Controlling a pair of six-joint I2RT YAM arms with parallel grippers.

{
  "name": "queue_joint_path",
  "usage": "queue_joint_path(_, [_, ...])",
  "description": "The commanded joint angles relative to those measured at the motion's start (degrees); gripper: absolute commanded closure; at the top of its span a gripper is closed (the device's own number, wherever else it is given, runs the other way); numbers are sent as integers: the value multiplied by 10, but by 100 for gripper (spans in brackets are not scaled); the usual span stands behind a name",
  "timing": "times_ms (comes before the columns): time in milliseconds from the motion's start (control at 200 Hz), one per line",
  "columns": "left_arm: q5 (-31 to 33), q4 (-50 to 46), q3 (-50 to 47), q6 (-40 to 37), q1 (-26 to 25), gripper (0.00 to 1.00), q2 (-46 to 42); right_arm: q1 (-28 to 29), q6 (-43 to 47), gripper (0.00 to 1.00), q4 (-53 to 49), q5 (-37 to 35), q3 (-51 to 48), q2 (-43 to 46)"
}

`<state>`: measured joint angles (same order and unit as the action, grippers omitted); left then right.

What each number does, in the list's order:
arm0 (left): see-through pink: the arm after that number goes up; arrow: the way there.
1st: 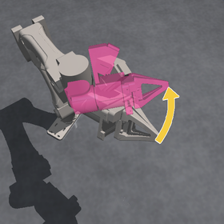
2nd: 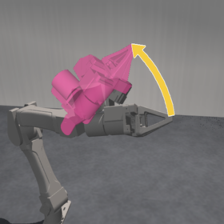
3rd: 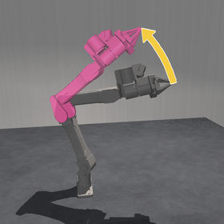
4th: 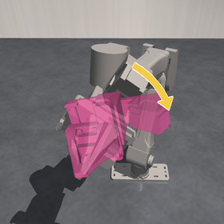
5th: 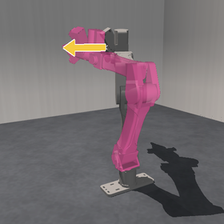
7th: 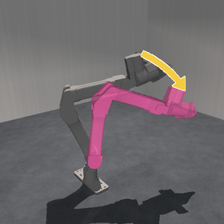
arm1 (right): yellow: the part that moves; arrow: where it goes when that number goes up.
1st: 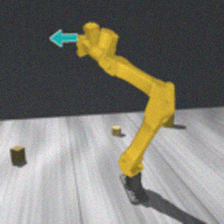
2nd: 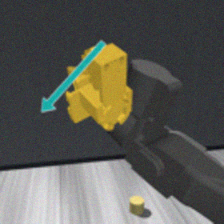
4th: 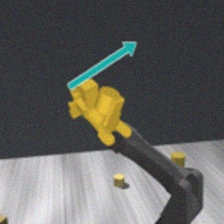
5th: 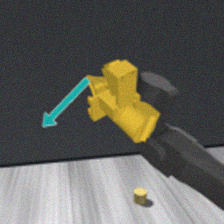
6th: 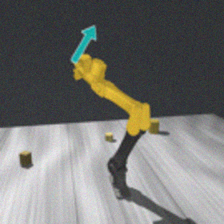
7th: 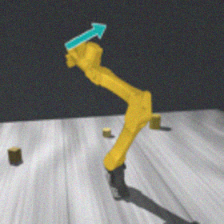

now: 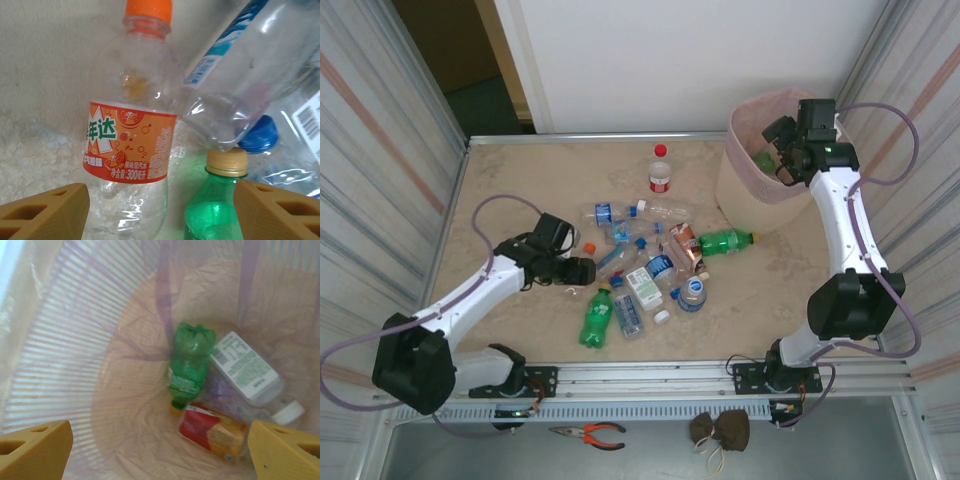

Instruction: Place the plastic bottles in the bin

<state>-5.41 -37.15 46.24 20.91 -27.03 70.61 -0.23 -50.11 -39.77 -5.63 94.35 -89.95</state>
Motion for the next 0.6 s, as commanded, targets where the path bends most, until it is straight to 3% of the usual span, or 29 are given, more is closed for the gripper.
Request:
queue_joint_path(0, [28, -8, -1, 8, -3, 23, 12, -9, 25, 11, 11, 27, 0, 5])
queue_joint_path(266, [44, -13, -1, 1, -3, 21, 41, -8, 37, 12, 22, 53, 54, -29])
queue_joint_path(596, [16, 5, -8, -6, -3, 24, 94, 9, 83, 12, -34, 56, 166, -34])
